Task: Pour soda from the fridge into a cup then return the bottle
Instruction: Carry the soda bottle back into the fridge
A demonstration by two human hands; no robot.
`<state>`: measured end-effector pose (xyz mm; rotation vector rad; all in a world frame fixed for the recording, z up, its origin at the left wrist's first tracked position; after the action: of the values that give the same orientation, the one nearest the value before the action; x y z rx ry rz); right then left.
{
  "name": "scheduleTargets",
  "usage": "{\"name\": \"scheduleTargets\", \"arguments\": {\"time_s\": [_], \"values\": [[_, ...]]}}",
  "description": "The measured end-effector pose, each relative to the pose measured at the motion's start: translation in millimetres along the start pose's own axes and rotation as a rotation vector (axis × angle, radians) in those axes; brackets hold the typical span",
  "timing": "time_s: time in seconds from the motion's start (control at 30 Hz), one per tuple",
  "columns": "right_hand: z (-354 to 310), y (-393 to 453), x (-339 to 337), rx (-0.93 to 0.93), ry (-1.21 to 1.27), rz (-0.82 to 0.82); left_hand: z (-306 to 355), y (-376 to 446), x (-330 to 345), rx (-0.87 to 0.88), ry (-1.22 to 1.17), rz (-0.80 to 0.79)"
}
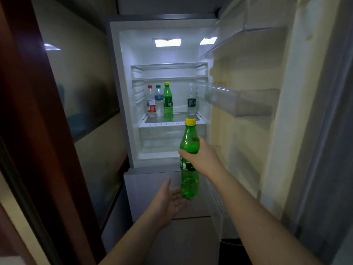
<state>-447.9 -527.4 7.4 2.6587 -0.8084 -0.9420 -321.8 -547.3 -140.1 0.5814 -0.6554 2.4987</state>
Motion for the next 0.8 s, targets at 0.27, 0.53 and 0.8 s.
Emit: {"name": "scheduleTargets", "arguments": {"time_s": [0.27, 0.53, 0.8], "values": [[-5.3, 55.4, 21.7, 0.010, -0.054, -0.033, 31.9, 46.7, -5.4, 0.003, -0.005, -0.004], [-4.8, 133.0, 42.0, 0.054, -0.112, -0.034, 82.2, 122.1, -15.4, -0.038, 0.002, -0.043], [-16.3, 192.4, 50.8, 0.073, -0.113, 0.053, 138.1, 185.3, -14.9, -0.059, -0.021, -0.086]]}}
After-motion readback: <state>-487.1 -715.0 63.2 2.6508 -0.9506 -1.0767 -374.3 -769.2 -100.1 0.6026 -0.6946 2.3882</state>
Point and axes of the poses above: each hand's wrist, its own y-axis towards the middle knuckle, its own x-axis out of the palm, z = x × y, the point moved 8 cm from there along y, towards the middle knuckle, and after that the axes turned 5 degrees about -y, right-handed, at the moved point
